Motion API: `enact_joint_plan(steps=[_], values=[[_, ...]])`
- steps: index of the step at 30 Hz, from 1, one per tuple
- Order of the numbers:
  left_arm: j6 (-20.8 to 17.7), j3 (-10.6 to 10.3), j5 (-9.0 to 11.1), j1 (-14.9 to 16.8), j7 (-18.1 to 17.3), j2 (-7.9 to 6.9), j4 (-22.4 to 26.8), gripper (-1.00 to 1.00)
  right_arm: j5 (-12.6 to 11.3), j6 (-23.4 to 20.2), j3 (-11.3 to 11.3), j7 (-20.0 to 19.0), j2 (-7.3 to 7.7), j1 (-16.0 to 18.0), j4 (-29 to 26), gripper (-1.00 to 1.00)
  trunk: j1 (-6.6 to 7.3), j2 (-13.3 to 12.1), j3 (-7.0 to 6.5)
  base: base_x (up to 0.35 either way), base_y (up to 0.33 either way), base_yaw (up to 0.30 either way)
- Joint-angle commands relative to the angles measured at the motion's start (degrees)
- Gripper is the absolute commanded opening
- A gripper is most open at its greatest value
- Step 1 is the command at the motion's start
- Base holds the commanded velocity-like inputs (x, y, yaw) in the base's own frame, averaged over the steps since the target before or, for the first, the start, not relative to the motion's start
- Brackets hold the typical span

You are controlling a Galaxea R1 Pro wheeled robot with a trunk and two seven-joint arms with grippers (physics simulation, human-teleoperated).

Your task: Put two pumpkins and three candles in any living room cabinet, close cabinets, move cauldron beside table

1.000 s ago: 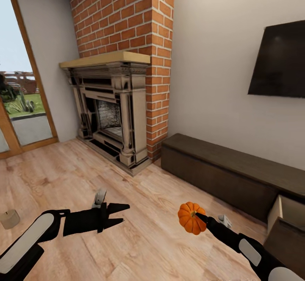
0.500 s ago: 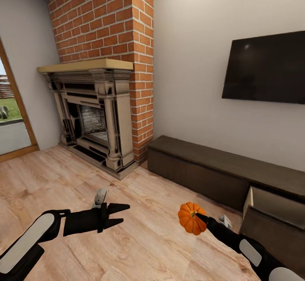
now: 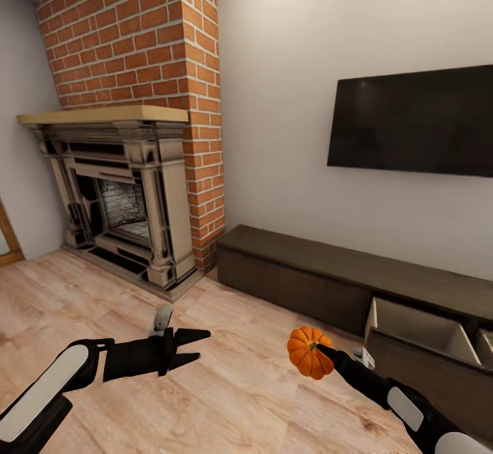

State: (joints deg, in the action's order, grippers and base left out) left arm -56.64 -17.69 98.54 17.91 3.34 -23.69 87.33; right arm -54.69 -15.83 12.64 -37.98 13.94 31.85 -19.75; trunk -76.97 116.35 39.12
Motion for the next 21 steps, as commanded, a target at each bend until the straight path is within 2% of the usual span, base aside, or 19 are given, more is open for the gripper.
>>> enact_joint_plan(steps=[1, 21], values=[[-0.1, -0.1, 0.4, 0.0, 0.4, -0.05, 0.0, 1.0, -0.8, -0.4, 0.1, 0.0, 0.04, 0.1, 0.0, -1.0, 0.23, -0.4, -0.19, 0.0, 0.0, -0.236], [-0.1, 0.0, 0.3, 0.0, 0.4, -0.04, 0.0, 1.0, -0.8, -0.5, 0.1, 0.3, 0.44, 0.1, 0.1, -1.0, 4.63, -8.4, -5.1, 0.0, 0.0, -0.236]])
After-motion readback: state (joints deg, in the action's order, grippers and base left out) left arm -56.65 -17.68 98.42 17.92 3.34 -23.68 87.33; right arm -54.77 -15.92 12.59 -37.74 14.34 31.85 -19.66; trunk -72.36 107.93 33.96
